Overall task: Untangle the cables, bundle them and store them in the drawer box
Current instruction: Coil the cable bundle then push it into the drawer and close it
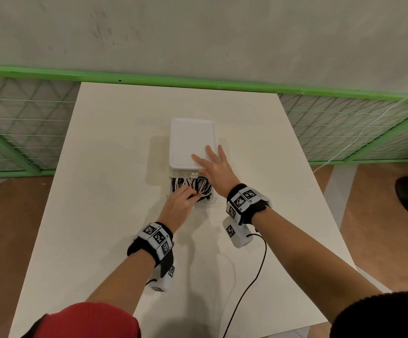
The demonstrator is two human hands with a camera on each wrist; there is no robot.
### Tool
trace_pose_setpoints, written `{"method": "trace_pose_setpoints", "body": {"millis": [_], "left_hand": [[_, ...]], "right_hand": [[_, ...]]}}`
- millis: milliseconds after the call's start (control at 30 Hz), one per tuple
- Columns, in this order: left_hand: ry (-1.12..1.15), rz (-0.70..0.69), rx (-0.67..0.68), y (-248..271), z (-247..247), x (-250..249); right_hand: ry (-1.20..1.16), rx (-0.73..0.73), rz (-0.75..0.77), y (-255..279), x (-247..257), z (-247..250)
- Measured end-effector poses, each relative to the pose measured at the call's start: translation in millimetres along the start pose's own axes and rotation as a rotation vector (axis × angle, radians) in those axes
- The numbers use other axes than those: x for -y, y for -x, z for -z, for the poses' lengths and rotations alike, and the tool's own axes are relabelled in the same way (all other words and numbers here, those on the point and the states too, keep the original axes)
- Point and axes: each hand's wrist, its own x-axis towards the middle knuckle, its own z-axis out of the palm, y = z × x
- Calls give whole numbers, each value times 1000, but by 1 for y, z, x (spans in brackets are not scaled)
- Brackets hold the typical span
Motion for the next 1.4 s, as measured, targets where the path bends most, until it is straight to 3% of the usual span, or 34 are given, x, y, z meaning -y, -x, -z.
{"method": "trace_pose_setpoints", "body": {"millis": [367, 600, 800, 967, 1100, 1233, 1400], "left_hand": [[-203, -79, 204, 8, 3, -11], [-110, 55, 192, -4, -2, -11], [-100, 84, 235, -9, -5, -7], [-221, 139, 411, -11, -2, -31], [-290, 225, 541, -10, -5, -42], [-285, 276, 557, -13, -7, -45], [-323, 206, 594, -17, -3, -43]], "right_hand": [[35, 4, 34, 3, 5, 2], [67, 53, 3, -6, -8, -6], [85, -17, 67, -10, -12, -14], [103, 55, 74, -12, -14, -16], [81, 20, 73, -10, -18, -17], [51, -2, 59, -7, -17, -18], [78, -1, 70, -11, -18, -20]]}}
